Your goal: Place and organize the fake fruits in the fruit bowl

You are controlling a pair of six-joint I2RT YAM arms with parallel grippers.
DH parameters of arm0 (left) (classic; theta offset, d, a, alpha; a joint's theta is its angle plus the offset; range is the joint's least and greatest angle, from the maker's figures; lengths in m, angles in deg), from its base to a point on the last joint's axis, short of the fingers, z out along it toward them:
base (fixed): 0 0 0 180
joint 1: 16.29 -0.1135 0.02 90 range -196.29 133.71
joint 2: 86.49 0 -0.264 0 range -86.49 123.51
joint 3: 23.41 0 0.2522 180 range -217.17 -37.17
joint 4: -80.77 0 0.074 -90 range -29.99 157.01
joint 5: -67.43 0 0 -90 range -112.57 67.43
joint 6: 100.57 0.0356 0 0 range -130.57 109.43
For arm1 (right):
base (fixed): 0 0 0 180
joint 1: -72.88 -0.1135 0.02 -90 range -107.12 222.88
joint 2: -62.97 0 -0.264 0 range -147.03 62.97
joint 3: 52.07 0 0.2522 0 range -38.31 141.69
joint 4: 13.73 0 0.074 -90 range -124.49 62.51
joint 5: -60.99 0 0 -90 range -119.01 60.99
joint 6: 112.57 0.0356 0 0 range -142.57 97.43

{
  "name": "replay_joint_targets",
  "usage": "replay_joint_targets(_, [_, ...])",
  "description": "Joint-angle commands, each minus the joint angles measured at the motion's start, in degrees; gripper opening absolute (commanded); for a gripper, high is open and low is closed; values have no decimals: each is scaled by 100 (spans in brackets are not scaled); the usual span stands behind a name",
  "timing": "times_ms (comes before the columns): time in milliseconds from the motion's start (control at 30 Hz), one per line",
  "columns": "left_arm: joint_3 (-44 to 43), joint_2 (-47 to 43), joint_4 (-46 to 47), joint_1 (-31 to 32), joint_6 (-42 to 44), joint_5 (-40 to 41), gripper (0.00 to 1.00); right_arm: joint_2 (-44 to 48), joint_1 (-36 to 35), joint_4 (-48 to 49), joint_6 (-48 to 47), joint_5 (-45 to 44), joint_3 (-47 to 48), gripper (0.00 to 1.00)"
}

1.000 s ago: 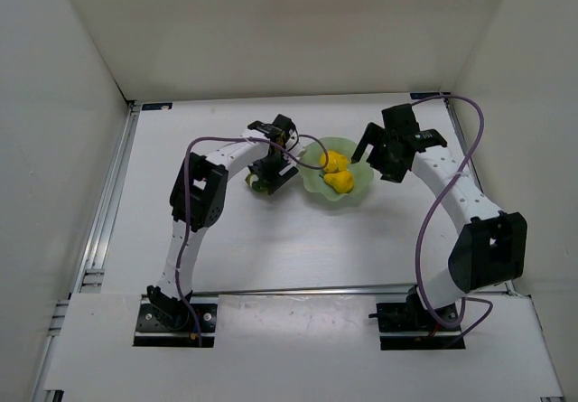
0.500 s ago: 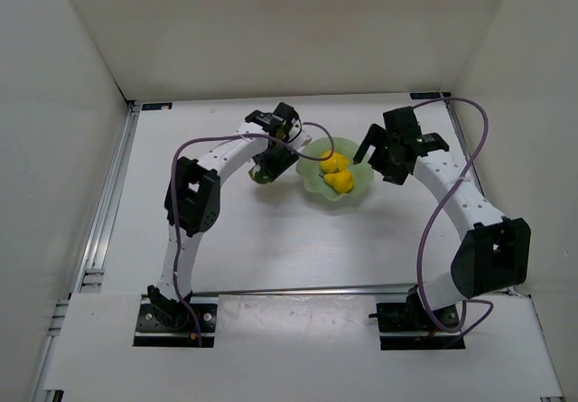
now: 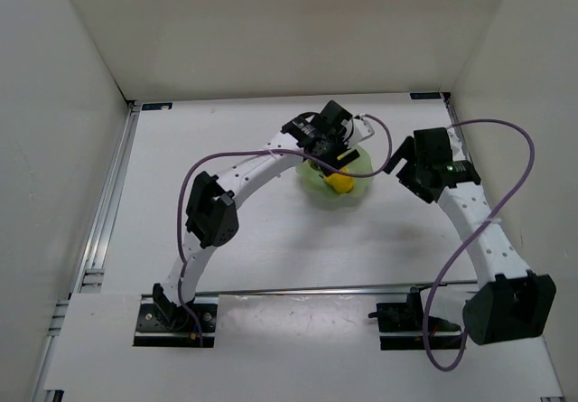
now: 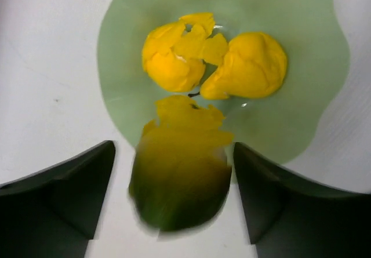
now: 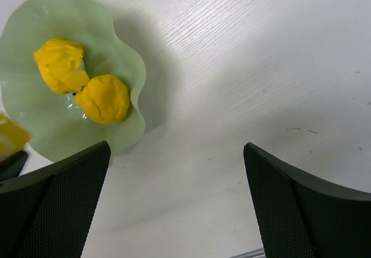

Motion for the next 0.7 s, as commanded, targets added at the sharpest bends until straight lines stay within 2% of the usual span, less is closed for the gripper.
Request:
replay_joint_targets(0, [-329,108,100,11,-14,155,99,607,37,-131,-30,-687,-152,100])
replay_joint_targets(100, [-583,29,214,64,-120,401,99,985,90,-131,-82,-802,-345,100])
replay_joint_targets(267, [-698,-805,434,64,-419,1148,99,1214,90,-131,-82,-872,-460,100])
replay_joint_targets(367, [-295,-1490,495,-68,-419,1605,99,1214,90,-131,31,-872,-513,100])
replay_joint_targets(467, [556,-2185,495,-594,-567,1834,99,1214,151,-131,85,-758,-627,100])
replay_joint_targets(500, [1072,-2343,495,-1022,-707,1913,99,1162,152,-131,85,-758,-679,100])
replay_joint_targets(567, [1558,-2748,556,-1516,-918,2176,99,1162,204,-131,85,-696,-750,100])
replay_joint_targets(600, [1778,-2853,557,-2032,-1033,2386,99,1162,204,-131,85,-696,-828,100])
replay_joint_targets(667, [2385,-3151,557,-2579,-1376,2844,99,1162,256,-131,85,-696,-882,100])
